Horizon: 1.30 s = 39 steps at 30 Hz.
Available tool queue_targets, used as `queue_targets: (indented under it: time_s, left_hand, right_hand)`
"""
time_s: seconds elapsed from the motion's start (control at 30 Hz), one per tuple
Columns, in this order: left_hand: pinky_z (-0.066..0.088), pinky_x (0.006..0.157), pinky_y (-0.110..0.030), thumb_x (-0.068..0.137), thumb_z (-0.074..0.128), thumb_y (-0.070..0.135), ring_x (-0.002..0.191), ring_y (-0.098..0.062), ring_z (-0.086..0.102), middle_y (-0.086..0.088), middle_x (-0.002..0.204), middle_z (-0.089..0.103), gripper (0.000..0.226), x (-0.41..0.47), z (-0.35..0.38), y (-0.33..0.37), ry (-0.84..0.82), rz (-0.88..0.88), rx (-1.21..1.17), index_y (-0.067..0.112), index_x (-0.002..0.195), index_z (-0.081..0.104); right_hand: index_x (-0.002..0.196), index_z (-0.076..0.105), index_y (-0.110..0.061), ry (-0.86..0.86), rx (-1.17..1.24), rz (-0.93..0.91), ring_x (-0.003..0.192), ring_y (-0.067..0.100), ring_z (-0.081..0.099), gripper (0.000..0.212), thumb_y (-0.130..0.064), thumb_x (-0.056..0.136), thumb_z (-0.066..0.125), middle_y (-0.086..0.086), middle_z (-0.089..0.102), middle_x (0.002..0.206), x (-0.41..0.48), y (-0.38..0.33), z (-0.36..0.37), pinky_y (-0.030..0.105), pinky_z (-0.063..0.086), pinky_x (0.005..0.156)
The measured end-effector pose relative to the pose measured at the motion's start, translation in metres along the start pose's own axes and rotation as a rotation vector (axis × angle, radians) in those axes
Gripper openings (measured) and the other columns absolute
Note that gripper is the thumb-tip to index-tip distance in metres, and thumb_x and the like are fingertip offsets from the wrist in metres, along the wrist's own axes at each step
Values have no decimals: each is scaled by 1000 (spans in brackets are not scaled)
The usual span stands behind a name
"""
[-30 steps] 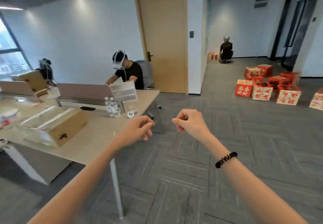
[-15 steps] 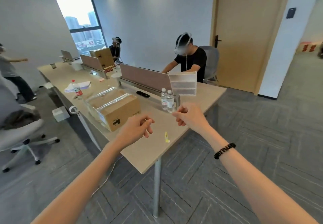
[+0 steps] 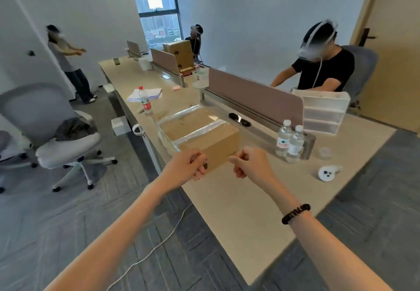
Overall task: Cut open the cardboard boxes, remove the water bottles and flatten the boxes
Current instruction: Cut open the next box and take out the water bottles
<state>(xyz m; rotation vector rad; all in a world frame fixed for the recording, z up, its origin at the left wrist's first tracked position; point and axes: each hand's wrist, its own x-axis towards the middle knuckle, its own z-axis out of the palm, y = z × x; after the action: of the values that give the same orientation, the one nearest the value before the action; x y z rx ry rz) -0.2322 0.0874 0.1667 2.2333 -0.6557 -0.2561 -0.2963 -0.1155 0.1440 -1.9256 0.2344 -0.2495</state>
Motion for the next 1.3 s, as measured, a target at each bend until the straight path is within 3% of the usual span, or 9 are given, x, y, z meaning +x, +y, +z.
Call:
queue_targets:
  time_s: [0.17,0.43,0.57,0.67,0.83,0.93,1.03,1.13,1.3]
  left_hand:
    - [50,63,-24,103,46,28,64,-6,67,8,75,72,21,75,-48,-86,-47,8,33,21,106,65]
    - [59,75,-46,102,46,35,66,-11,69,8,75,72,19,207,-89,-181,-137,4,51,29,100,64]
    - [57,73,-44,102,49,30,62,-7,68,11,76,72,17,262,-99,-206,-134,8,31,24,96,63]
    - [58,71,-39,102,49,31,66,-6,67,12,81,70,16,304,-104,-224,-171,31,53,27,97,64]
    - [54,79,-36,101,51,26,87,-16,64,4,98,67,17,367,-94,-255,-230,117,84,22,105,67]
    - [48,86,-32,100,52,20,98,-14,59,5,111,61,16,402,-81,-284,-269,243,157,24,108,65]
    - [41,96,-35,96,51,11,112,-19,49,0,129,52,28,432,-71,-310,-324,337,267,18,122,59]
    - [29,110,-41,99,47,19,130,-24,37,0,145,39,40,450,-64,-332,-371,365,400,23,139,45]
    - [24,109,-41,99,30,34,129,-27,39,-5,147,41,45,447,-60,-348,-331,539,408,20,138,47]
  right_hand:
    - [78,57,-8,53,-15,80,48,16,62,19,-18,94,62,9,67,61,90,13,69,28,51,48]
    - [84,58,-7,131,-73,216,51,12,57,15,-16,96,53,12,68,65,215,47,136,33,50,59]
    - [79,55,-18,207,-166,260,68,15,59,14,-18,93,53,0,65,74,280,68,148,35,49,70]
    - [76,49,-23,264,-247,291,73,12,56,19,-18,94,53,-5,60,80,308,79,155,30,44,68]
    - [93,53,-14,316,-444,317,91,19,51,4,-12,94,49,-2,50,98,326,95,166,25,35,70]
    - [114,55,-15,358,-686,354,116,24,46,22,-24,94,53,4,47,121,331,113,182,32,36,96]
    - [131,46,-27,445,-761,445,137,29,26,37,-37,96,46,5,35,142,336,123,204,46,21,113]
    - [143,33,-28,490,-732,567,146,29,8,46,-42,99,38,6,18,156,345,127,226,50,17,117]
    - [149,26,-28,580,-765,616,150,23,-2,53,-46,100,32,3,11,161,349,133,240,49,28,113]
